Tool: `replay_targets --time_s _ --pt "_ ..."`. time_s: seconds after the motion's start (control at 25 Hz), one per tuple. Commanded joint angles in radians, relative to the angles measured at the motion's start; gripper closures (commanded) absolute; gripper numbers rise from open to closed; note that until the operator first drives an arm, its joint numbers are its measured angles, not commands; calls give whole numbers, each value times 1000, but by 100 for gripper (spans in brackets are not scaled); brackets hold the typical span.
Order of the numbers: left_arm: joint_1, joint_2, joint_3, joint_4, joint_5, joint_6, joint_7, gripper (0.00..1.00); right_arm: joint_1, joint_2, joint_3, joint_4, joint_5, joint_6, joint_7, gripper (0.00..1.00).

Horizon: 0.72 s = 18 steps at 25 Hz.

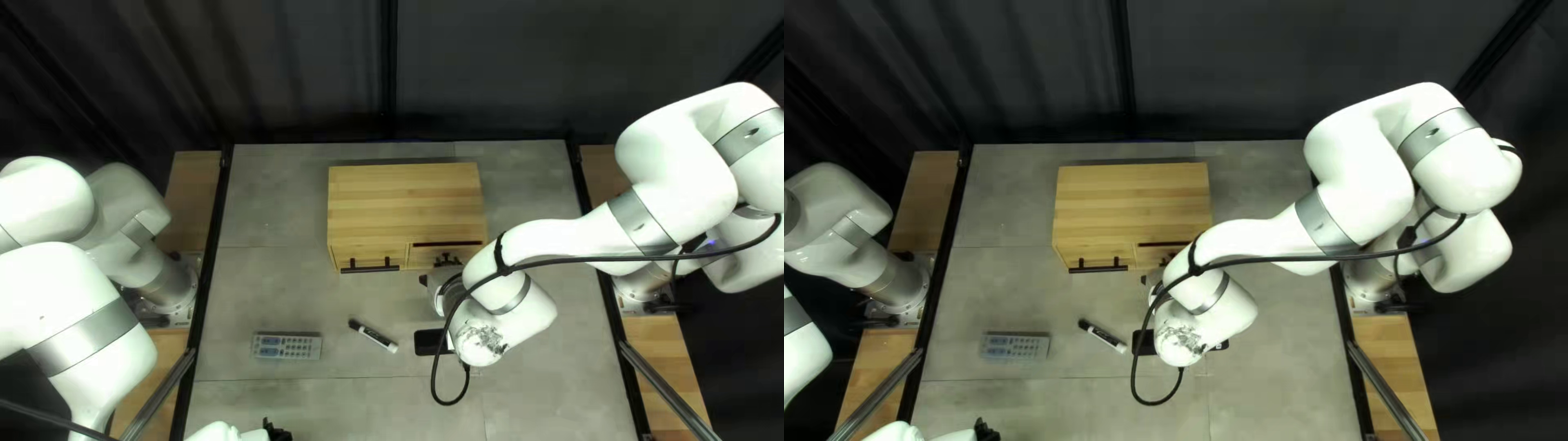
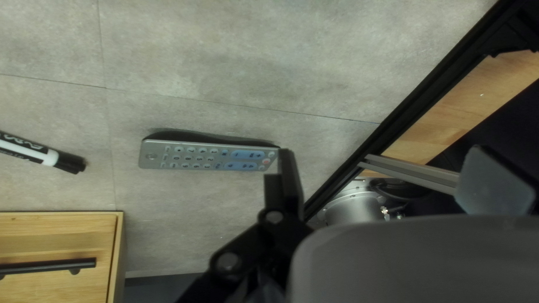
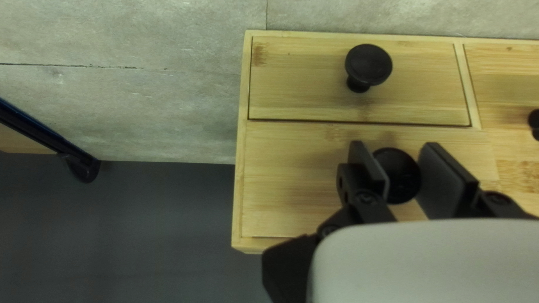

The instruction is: Open drawers and place objects into drawer and close

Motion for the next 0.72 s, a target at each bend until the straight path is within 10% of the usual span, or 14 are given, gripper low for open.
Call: replay_targets --time_s 0.04,0.72 --pt "0 0 0 0 0 0 0 0 3 4 2 4 0 2 3 91" --pt "0 0 0 0 0 0 0 0 18 27 12 33 6 16 14 91"
